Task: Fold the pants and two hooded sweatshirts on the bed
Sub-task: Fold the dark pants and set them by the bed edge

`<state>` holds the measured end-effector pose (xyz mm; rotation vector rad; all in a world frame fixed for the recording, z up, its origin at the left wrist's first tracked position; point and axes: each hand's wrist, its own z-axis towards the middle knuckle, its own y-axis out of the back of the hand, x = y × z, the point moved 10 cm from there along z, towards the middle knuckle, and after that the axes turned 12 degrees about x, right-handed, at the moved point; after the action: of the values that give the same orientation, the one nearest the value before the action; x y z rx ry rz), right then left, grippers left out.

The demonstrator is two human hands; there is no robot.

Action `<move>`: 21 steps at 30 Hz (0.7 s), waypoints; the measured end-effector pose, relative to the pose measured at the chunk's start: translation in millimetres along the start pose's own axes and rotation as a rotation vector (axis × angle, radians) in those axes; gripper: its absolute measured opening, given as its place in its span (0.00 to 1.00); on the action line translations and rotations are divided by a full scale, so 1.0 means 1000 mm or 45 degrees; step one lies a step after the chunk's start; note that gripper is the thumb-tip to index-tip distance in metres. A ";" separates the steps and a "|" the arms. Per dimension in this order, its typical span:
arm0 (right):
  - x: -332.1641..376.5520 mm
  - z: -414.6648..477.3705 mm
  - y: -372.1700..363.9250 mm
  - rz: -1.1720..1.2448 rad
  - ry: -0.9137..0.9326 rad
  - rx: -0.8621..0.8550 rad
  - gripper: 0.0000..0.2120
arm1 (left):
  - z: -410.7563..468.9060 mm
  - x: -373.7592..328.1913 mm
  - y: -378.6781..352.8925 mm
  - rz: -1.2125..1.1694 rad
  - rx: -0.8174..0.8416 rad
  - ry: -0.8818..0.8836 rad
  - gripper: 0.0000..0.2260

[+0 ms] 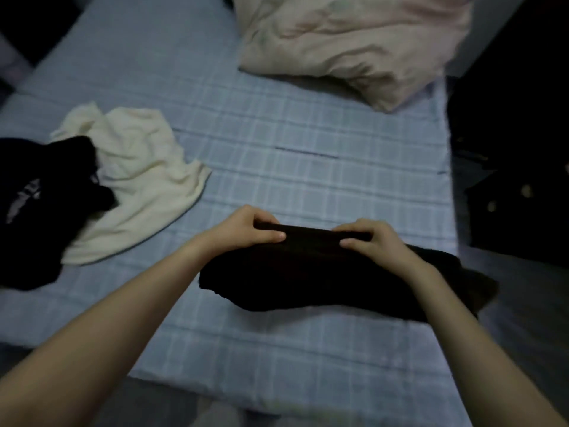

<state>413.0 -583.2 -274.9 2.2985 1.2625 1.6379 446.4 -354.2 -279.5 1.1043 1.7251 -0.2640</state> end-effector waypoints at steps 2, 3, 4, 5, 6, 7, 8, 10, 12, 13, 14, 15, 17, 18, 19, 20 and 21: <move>-0.017 0.043 -0.034 0.049 0.016 0.090 0.13 | -0.001 0.048 0.006 0.025 -0.020 0.119 0.04; -0.023 0.063 -0.044 0.058 0.026 0.112 0.13 | 0.002 0.068 0.010 0.016 -0.034 0.161 0.03; -0.030 0.081 -0.050 0.057 0.028 0.117 0.13 | 0.007 0.085 0.015 -0.002 -0.048 0.191 0.03; -0.037 0.098 -0.052 0.050 0.025 0.113 0.12 | 0.015 0.100 0.021 -0.022 -0.060 0.210 0.04; -0.044 0.114 -0.053 0.043 0.020 0.105 0.12 | 0.026 0.113 0.029 -0.033 -0.073 0.221 0.05; -0.052 0.128 -0.053 0.032 0.017 0.090 0.12 | 0.038 0.126 0.038 -0.023 -0.083 0.225 0.06; -0.061 0.143 -0.053 0.015 0.013 0.067 0.12 | 0.053 0.137 0.046 0.016 -0.090 0.225 0.07; -0.077 0.173 -0.055 -0.075 -0.002 0.023 0.13 | 0.082 0.159 0.062 0.167 -0.141 0.227 0.09; -0.089 0.196 -0.061 -0.284 -0.041 -0.050 0.17 | 0.105 0.182 0.068 0.454 -0.262 0.311 0.16; -0.093 0.202 -0.064 -0.364 -0.061 -0.117 0.18 | 0.111 0.190 0.067 0.626 -0.353 0.374 0.20; -0.094 0.202 -0.069 -0.403 -0.073 -0.206 0.19 | 0.111 0.193 0.061 0.763 -0.459 0.408 0.22; -0.094 0.197 -0.077 -0.426 -0.073 -0.302 0.21 | 0.109 0.192 0.048 0.863 -0.543 0.392 0.23; -0.092 0.181 -0.106 -0.500 -0.055 -0.433 0.23 | 0.106 0.188 0.005 1.027 -0.584 0.248 0.23; -0.095 0.175 -0.125 -0.556 -0.056 -0.445 0.24 | 0.106 0.192 -0.017 1.095 -0.547 0.187 0.24; -0.102 0.173 -0.143 -0.622 -0.067 -0.426 0.25 | 0.108 0.202 -0.033 1.147 -0.503 0.160 0.24; -0.112 0.175 -0.159 -0.692 -0.092 -0.389 0.26 | 0.112 0.213 -0.043 1.181 -0.472 0.156 0.24; -0.125 0.180 -0.171 -0.757 -0.120 -0.356 0.27 | 0.119 0.225 -0.046 1.204 -0.455 0.156 0.24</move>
<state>445.7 -477.5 -529.1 1.6057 1.4045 1.3684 474.3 -331.5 -535.4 1.5356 1.1135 0.6816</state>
